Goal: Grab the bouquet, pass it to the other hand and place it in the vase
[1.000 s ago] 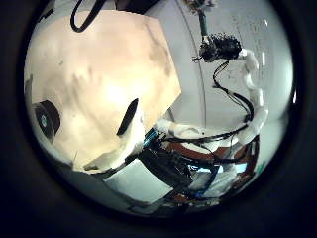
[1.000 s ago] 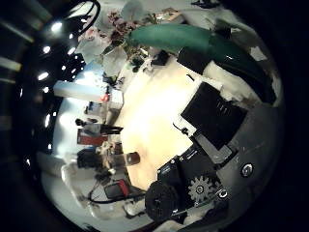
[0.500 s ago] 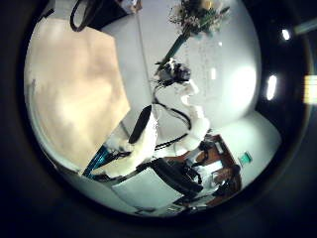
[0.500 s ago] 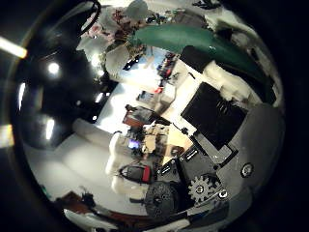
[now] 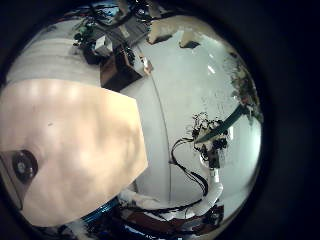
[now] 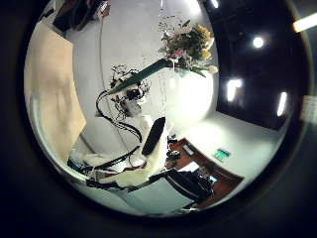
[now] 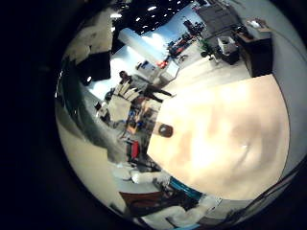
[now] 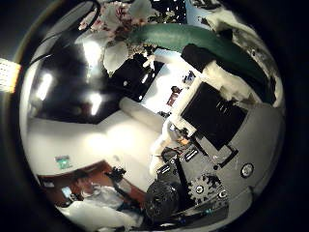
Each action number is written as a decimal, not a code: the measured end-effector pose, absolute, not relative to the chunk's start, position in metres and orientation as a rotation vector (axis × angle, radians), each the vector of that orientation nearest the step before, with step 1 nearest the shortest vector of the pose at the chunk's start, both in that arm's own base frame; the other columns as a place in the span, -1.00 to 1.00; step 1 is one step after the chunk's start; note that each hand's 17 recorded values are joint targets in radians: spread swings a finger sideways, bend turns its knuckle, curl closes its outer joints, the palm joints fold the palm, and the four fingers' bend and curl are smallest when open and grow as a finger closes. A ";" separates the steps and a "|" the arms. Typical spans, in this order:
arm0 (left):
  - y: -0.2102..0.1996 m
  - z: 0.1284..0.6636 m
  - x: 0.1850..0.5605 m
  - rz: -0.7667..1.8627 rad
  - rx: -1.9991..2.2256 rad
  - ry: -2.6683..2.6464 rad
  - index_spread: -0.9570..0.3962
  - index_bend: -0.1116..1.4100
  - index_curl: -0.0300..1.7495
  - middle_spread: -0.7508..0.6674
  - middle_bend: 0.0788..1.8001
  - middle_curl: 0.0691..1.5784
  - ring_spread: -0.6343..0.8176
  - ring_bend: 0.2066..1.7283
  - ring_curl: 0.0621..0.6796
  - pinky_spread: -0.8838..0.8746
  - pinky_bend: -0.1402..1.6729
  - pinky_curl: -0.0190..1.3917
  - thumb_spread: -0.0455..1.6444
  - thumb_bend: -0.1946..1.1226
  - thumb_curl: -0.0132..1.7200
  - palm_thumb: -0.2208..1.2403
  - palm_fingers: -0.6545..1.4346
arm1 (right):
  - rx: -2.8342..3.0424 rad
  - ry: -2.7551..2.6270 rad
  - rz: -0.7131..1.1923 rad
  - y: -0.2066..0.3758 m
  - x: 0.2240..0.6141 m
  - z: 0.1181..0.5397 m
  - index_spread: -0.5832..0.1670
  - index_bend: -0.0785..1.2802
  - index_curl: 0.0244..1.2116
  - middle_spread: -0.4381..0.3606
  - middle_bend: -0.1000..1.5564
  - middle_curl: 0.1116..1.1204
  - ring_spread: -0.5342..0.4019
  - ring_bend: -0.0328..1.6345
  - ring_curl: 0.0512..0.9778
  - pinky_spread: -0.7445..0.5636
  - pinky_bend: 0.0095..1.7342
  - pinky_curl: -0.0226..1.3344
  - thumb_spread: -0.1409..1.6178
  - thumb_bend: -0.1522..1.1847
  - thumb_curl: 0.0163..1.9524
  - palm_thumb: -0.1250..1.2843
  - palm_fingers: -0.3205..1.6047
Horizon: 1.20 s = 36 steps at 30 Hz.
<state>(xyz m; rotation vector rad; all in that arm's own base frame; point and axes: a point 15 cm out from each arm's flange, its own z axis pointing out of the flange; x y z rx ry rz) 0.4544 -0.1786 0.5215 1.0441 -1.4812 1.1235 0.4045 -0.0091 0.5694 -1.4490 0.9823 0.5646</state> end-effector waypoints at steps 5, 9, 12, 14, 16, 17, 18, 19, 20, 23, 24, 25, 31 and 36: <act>-0.188 0.523 0.449 1.111 1.012 -1.469 0.57 -0.64 -0.59 0.39 -0.85 -0.59 0.50 -0.59 -0.55 0.57 -0.40 -0.76 0.28 -0.74 -0.61 -0.33 -0.19 | -1.476 0.912 0.602 0.020 0.398 0.560 0.06 0.91 0.29 -0.16 0.81 0.17 -0.22 0.80 0.28 -0.16 0.47 0.18 0.13 -0.70 0.18 0.85 0.54; -0.201 0.530 0.444 1.113 0.971 -1.459 0.59 -0.64 -0.60 0.40 -0.85 -0.59 0.50 -0.58 -0.55 0.58 -0.39 -0.76 0.28 -0.74 -0.61 -0.31 -0.20 | -1.480 0.886 0.636 0.034 0.397 0.550 0.06 0.92 0.28 -0.16 0.81 0.17 -0.22 0.80 0.29 -0.17 0.46 0.20 0.13 -0.71 0.20 0.85 0.54; -0.208 0.537 0.437 1.103 0.935 -1.445 0.59 -0.63 -0.59 0.42 -0.86 -0.60 0.51 -0.58 -0.55 0.59 -0.38 -0.75 0.27 -0.74 -0.61 -0.31 -0.21 | -1.482 0.879 0.668 0.041 0.396 0.538 0.06 0.92 0.28 -0.16 0.81 0.16 -0.22 0.80 0.29 -0.17 0.45 0.22 0.13 -0.72 0.21 0.86 0.54; -0.211 0.540 0.434 1.092 0.922 -1.437 0.59 -0.63 -0.59 0.44 -0.87 -0.60 0.52 -0.57 -0.55 0.59 -0.37 -0.75 0.26 -0.74 -0.60 -0.30 -0.21 | -1.488 0.873 0.691 0.048 0.396 0.533 0.06 0.92 0.28 -0.16 0.81 0.16 -0.22 0.80 0.29 -0.17 0.44 0.23 0.13 -0.72 0.22 0.86 0.54; -0.216 0.543 0.432 1.088 0.907 -1.434 0.60 -0.63 -0.59 0.44 -0.87 -0.60 0.52 -0.57 -0.54 0.59 -0.37 -0.75 0.26 -0.74 -0.60 -0.29 -0.21 | -1.513 0.867 0.707 0.056 0.394 0.528 0.06 0.92 0.27 -0.16 0.81 0.16 -0.22 0.81 0.29 -0.17 0.43 0.25 0.13 -0.73 0.23 0.86 0.54; -0.218 0.545 0.431 1.089 0.899 -1.432 0.60 -0.63 -0.59 0.45 -0.86 -0.60 0.52 -0.57 -0.54 0.59 -0.37 -0.75 0.26 -0.75 -0.60 -0.29 -0.21 | -1.524 0.865 0.709 0.058 0.394 0.525 0.06 0.93 0.27 -0.16 0.81 0.16 -0.22 0.81 0.29 -0.17 0.43 0.25 0.13 -0.73 0.23 0.86 0.54; -0.220 0.547 0.430 1.091 0.892 -1.430 0.61 -0.62 -0.59 0.45 -0.87 -0.61 0.52 -0.57 -0.54 0.59 -0.37 -0.75 0.25 -0.74 -0.60 -0.29 -0.21 | -1.530 0.864 0.709 0.059 0.394 0.523 0.06 0.93 0.27 -0.16 0.81 0.15 -0.22 0.81 0.29 -0.17 0.43 0.26 0.13 -0.73 0.24 0.86 0.54; -0.221 0.548 0.429 1.090 0.889 -1.430 0.61 -0.62 -0.59 0.45 -0.86 -0.60 0.52 -0.57 -0.55 0.59 -0.37 -0.75 0.25 -0.74 -0.60 -0.29 -0.21 | -1.537 0.863 0.713 0.061 0.393 0.522 0.06 0.93 0.27 -0.16 0.81 0.15 -0.22 0.81 0.28 -0.17 0.43 0.26 0.13 -0.73 0.24 0.86 0.54; -0.222 0.549 0.429 1.091 0.885 -1.431 0.61 -0.62 -0.59 0.45 -0.86 -0.60 0.52 -0.57 -0.55 0.59 -0.37 -0.75 0.25 -0.75 -0.60 -0.28 -0.20 | -1.540 0.863 0.716 0.062 0.393 0.521 0.06 0.93 0.27 -0.16 0.81 0.15 -0.22 0.81 0.28 -0.16 0.43 0.27 0.13 -0.73 0.24 0.86 0.54; -0.225 0.552 0.427 1.086 0.874 -1.435 0.62 -0.62 -0.59 0.44 -0.85 -0.60 0.52 -0.58 -0.56 0.58 -0.36 -0.75 0.24 -0.74 -0.60 -0.27 -0.19 | -1.551 0.854 0.728 0.070 0.393 0.519 0.06 0.93 0.26 -0.16 0.81 0.15 -0.22 0.81 0.28 -0.16 0.42 0.29 0.13 -0.74 0.25 0.86 0.54; -0.225 0.552 0.426 1.086 0.873 -1.437 0.62 -0.63 -0.59 0.44 -0.85 -0.60 0.53 -0.58 -0.56 0.58 -0.36 -0.76 0.24 -0.74 -0.60 -0.27 -0.19 | -1.557 0.853 0.728 0.072 0.394 0.517 0.06 0.93 0.26 -0.16 0.81 0.15 -0.22 0.81 0.28 -0.16 0.42 0.29 0.13 -0.74 0.25 0.86 0.54; -0.226 0.552 0.426 1.085 0.871 -1.438 0.62 -0.63 -0.59 0.43 -0.84 -0.59 0.53 -0.58 -0.57 0.58 -0.36 -0.76 0.24 -0.75 -0.60 -0.27 -0.18 | -1.565 0.857 0.728 0.074 0.394 0.515 0.06 0.93 0.26 -0.16 0.81 0.15 -0.22 0.81 0.28 -0.16 0.41 0.30 0.13 -0.74 0.26 0.87 0.54; -0.229 0.552 0.426 1.076 0.870 -1.436 0.62 -0.65 -0.59 0.33 -0.71 -0.55 0.50 -0.57 -0.59 0.56 -0.39 -0.78 0.23 -0.74 -0.59 -0.25 -0.09 | -1.633 0.873 0.737 0.092 0.396 0.498 0.06 0.93 0.26 -0.16 0.82 0.14 -0.22 0.81 0.28 -0.16 0.40 0.33 0.13 -0.76 0.27 0.87 0.54; -0.232 0.552 0.422 1.046 0.869 -1.426 0.56 -0.65 -0.60 0.14 -0.54 -0.47 0.27 -0.46 -0.52 0.45 -0.38 -0.80 0.22 -0.74 -0.59 -0.21 0.07 | -1.689 0.895 0.744 0.100 0.395 0.484 0.06 0.94 0.25 -0.16 0.82 0.14 -0.22 0.81 0.28 -0.16 0.39 0.35 0.13 -0.77 0.28 0.87 0.54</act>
